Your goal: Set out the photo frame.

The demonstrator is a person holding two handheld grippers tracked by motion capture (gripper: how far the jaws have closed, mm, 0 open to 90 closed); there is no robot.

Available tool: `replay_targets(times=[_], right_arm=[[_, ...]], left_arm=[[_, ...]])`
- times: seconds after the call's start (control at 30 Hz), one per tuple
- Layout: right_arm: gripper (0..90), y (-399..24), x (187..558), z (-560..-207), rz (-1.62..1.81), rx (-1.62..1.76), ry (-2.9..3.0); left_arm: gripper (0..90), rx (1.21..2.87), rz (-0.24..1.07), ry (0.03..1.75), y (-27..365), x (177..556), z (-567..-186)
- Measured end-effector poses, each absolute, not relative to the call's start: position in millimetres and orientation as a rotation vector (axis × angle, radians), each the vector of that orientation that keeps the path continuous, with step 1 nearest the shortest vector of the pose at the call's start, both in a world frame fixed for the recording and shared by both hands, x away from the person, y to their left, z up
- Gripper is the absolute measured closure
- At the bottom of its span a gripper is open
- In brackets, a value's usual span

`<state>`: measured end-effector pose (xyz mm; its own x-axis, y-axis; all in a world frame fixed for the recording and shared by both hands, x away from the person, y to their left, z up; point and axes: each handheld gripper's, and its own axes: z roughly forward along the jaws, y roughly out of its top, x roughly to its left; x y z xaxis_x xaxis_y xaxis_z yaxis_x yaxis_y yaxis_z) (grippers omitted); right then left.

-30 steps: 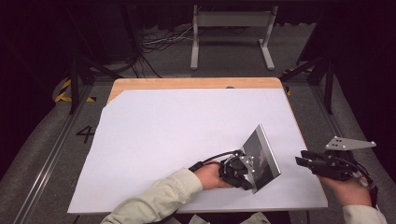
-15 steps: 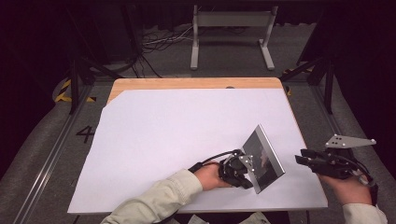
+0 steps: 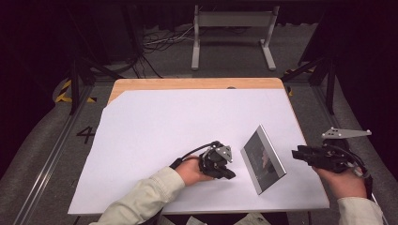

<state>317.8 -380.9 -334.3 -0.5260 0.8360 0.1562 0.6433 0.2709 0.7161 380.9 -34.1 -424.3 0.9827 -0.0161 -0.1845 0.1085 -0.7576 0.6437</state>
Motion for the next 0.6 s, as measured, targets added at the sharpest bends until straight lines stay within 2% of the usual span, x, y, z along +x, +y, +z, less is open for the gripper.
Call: replay_targets(times=[0.17, 0.6], right_arm=[[58.9, -373, 320, -326, 1.099, 1.428, 2.257], [60.0, -364, 319, -306, 1.054, 1.451, 2.226]], left_arm=[[90.0, 2.423, -0.2, 0.111, -14, 388, -424], [90.0, 2.389, -0.141, 0.201, 23, 401, -420]])
